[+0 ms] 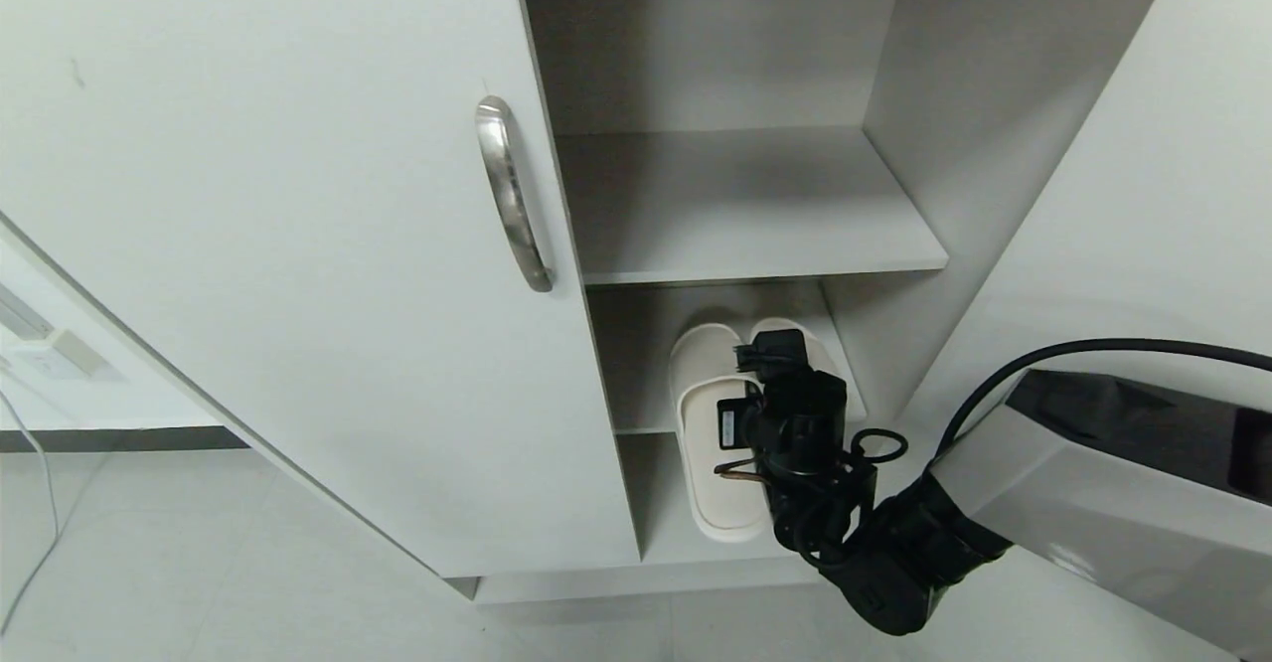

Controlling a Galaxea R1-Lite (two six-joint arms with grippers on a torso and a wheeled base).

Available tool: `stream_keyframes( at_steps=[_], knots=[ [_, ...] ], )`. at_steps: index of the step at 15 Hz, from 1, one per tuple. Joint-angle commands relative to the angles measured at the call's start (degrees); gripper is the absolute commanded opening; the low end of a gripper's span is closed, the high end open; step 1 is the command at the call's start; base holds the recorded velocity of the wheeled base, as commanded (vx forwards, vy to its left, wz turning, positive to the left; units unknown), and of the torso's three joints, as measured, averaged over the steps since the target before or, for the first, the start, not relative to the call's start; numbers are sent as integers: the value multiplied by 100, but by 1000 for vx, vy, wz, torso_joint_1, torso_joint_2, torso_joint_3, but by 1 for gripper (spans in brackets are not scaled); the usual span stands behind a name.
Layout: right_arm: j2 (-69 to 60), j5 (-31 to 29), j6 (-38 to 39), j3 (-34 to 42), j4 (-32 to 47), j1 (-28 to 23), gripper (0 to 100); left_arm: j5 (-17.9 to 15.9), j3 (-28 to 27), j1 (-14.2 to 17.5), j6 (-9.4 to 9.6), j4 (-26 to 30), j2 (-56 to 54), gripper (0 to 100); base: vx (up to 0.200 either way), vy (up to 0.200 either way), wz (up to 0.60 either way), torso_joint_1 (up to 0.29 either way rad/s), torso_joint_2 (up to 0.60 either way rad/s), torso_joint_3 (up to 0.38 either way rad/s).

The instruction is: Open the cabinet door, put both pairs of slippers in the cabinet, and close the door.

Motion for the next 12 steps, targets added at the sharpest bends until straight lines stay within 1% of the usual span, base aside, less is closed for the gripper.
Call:
stream_keyframes(
  at_steps=[1,8,12],
  knots=[
    [247,24,-10,-274,53,-74,0,-2,-1,1,0,6,9,0,0,0,0,0,0,0],
    [880,68,-27,-2261,1309,-461,0,-2,-1,1,0,6,0,0,0,0,0,0,0,0],
    [1003,191,-18,-2885,1696,-593,0,-2,-1,1,0,6,9,0,0,0,0,0,0,0]
  ],
)
